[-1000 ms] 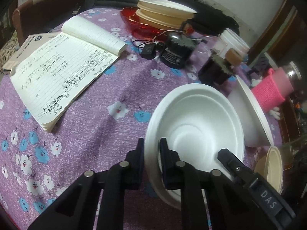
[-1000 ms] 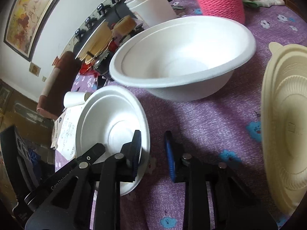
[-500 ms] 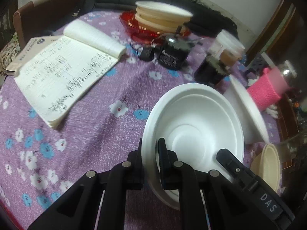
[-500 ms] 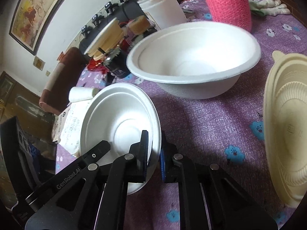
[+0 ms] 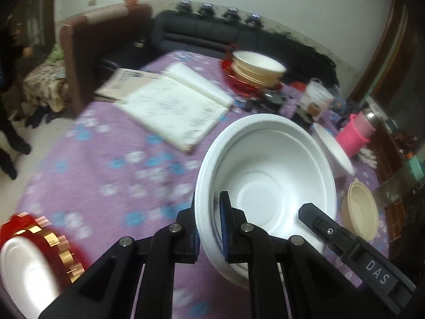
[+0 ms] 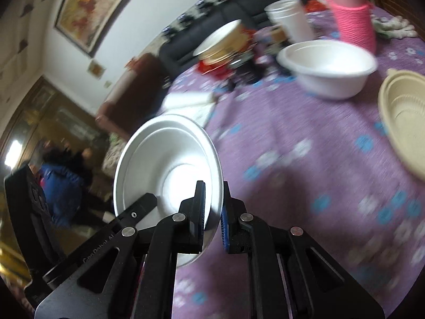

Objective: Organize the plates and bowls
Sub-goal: 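Lift the second white bowl and set it onto the red plate stack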

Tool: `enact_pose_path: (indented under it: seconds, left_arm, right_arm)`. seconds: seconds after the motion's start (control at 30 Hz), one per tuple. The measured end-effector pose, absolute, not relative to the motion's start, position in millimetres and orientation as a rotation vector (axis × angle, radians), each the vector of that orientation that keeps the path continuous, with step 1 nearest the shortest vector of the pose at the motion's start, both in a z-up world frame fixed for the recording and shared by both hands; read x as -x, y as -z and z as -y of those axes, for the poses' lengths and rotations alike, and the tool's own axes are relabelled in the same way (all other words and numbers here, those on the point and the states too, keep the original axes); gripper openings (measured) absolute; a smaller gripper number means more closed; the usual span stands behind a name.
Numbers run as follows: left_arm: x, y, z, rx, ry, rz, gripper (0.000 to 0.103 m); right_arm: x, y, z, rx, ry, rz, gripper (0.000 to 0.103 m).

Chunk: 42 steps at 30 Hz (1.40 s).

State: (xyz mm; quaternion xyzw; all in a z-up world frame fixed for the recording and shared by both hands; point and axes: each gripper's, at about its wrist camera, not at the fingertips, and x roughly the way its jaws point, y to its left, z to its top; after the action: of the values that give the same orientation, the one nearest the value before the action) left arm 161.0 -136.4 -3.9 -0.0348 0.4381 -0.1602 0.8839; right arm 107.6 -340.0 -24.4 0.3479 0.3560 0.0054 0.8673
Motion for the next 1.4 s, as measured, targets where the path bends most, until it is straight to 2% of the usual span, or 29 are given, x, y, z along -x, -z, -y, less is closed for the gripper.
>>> enact_pose_path:
  seconds: [0.37,0.63,0.93,1.1,1.23,1.4]
  left_arm:
    - [-98.9,-15.0,-12.4,0.044,0.126,-0.843,0.013]
    - [-88.5,13.2,-62.9,0.05,0.041,-0.897,0.014]
    - [-88.9,45.6,-91.0,0.1,0.005,-0.978,0.018]
    - [-84.6,39.0,-98.8,0.066,-0.055,-0.942,0.019]
    - [-82.4,33.1,-113.0,0.08,-0.115,-0.921,0.029]
    - [-78.2,19.0,-121.1,0.101,-0.153,-0.877,0.03]
  right_arm:
    - [-97.0,9.7,177.6,-0.592,-0.271,-0.805,0.01]
    - [-95.8,30.3,96.3,-0.474,-0.339,-0.871,0.01]
    - [-101.6,56.3,64.7,-0.356,-0.316,-0.91,0.012]
    - [-97.3,53.1,61.3,-0.289,-0.289,-0.859,0.016]
    - [-97.9,49.3,73.9,-0.31,-0.297,-0.846,0.019]
    - [-94.0,43.6,109.0,-0.374,-0.255,-0.806,0.019]
